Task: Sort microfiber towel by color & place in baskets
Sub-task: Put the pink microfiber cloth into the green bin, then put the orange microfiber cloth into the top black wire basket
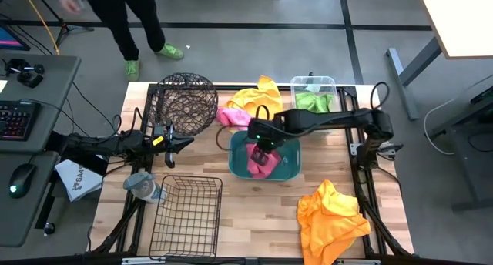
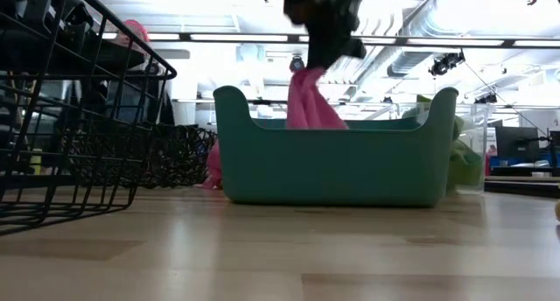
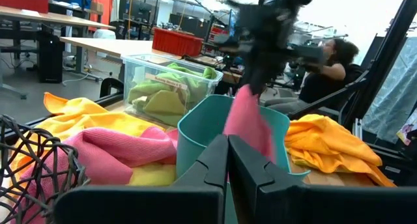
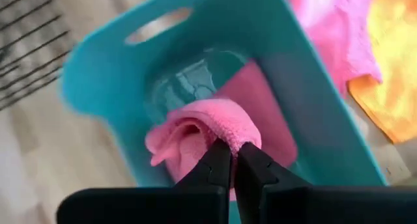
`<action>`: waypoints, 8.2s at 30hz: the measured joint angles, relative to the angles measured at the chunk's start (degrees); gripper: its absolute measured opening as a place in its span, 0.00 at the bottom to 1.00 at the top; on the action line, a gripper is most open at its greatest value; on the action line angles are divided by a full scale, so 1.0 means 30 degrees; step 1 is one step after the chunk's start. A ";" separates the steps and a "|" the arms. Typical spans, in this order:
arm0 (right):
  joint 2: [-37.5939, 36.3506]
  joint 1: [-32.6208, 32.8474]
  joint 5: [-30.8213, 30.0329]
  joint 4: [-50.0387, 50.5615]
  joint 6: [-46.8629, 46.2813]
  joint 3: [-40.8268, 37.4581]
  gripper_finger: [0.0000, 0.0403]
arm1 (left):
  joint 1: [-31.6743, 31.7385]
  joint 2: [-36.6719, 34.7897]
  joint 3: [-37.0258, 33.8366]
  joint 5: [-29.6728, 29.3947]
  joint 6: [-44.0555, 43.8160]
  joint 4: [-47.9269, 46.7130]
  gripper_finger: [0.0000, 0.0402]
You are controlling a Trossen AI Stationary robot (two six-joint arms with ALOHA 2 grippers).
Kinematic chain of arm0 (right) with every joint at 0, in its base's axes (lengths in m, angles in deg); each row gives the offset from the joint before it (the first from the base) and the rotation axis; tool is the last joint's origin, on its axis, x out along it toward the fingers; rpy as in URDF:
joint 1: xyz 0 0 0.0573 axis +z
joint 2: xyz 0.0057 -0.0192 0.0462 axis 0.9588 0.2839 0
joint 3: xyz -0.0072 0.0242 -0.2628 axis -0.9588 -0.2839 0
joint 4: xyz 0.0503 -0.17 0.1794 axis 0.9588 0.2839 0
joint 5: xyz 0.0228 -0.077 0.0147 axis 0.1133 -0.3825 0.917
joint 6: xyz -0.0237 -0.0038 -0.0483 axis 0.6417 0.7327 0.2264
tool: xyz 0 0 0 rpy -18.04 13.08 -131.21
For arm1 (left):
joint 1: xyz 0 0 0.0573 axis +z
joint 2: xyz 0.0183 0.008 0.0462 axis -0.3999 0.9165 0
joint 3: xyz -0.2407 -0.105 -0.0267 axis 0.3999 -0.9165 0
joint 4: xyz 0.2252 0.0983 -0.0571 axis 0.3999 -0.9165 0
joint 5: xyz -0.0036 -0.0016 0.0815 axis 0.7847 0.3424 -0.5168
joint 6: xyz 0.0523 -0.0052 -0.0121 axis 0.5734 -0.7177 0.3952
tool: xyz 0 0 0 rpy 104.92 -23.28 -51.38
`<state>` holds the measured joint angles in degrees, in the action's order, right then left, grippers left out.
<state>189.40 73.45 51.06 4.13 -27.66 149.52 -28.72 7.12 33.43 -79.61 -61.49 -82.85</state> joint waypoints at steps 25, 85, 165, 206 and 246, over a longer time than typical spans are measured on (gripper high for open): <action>0.0558 -0.2611 0.7909 -0.5244 0.1282 0.0044 0.80 | -0.0002 -0.0001 0.0000 0.0006 0.0007 0.0000 0.00; -0.6219 0.2935 -0.5566 -0.1079 -0.4151 -0.2572 0.00 | 0.0006 -0.0002 -0.0001 0.0006 0.0007 0.0000 0.00; -0.8896 0.2353 0.4667 -0.5717 -0.2711 -0.9340 0.77 | 0.0002 0.0002 0.0000 0.0006 0.0004 0.0000 0.00; -0.6928 1.4381 -0.4201 1.0032 -1.4559 -0.1941 0.02 | 0.0006 -0.0002 0.0000 0.0001 0.0000 0.0000 0.00; 1.0872 -0.6025 0.1684 -3.6308 -0.5655 0.9760 0.00 | 0.0003 0.0003 -0.0003 0.0000 0.0000 0.0000 0.00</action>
<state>222.01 55.38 56.11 -104.80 -44.63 178.80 -28.71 7.13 33.42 -79.61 -61.49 -82.85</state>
